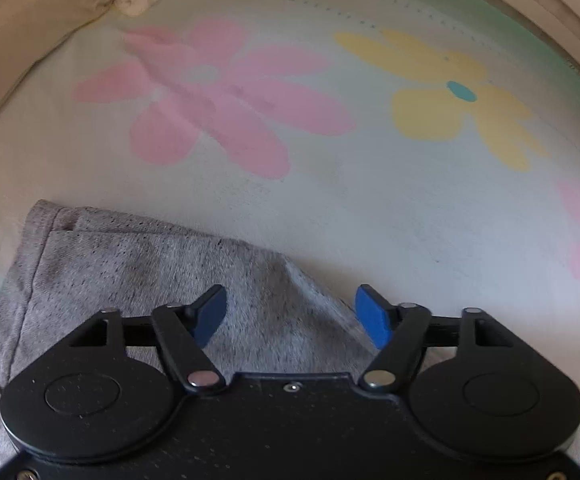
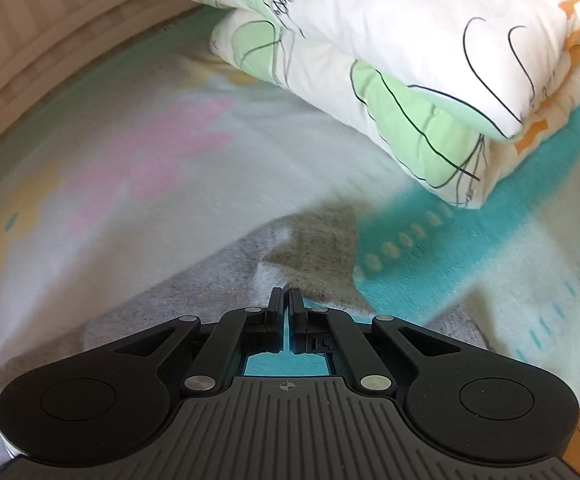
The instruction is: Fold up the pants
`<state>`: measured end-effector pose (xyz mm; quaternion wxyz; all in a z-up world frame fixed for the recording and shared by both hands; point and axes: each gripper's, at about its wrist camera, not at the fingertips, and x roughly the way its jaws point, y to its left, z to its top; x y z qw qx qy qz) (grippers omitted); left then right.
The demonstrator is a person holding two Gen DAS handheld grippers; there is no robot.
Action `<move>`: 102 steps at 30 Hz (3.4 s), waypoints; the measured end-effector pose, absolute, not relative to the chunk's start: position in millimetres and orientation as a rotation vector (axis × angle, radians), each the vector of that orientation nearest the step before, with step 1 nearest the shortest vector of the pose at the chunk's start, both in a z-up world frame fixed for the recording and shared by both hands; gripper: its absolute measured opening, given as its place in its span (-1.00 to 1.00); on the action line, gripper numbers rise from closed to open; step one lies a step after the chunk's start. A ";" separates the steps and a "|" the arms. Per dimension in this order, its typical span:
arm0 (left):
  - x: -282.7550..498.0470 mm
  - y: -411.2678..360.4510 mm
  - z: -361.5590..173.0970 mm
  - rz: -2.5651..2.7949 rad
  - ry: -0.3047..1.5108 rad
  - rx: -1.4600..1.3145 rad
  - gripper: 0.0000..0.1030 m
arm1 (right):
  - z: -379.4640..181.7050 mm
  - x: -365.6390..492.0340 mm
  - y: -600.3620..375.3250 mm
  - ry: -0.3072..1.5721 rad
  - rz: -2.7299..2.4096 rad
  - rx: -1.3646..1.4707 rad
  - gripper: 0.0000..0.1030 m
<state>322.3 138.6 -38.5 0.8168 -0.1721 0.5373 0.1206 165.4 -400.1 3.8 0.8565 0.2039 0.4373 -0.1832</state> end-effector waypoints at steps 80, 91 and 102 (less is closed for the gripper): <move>39.8 127.9 -21.9 0.175 1.013 -0.348 -0.80 | 38.7 34.6 -396.9 0.859 -0.401 0.478 -0.94; 37.3 131.6 -30.4 0.168 1.027 -0.353 -0.80 | 0.6 38.0 -402.4 1.144 -0.419 0.482 -0.94; 39.8 135.2 -34.1 0.178 1.074 -0.371 -0.81 | 1.6 19.5 -433.7 1.120 -0.503 0.629 -0.76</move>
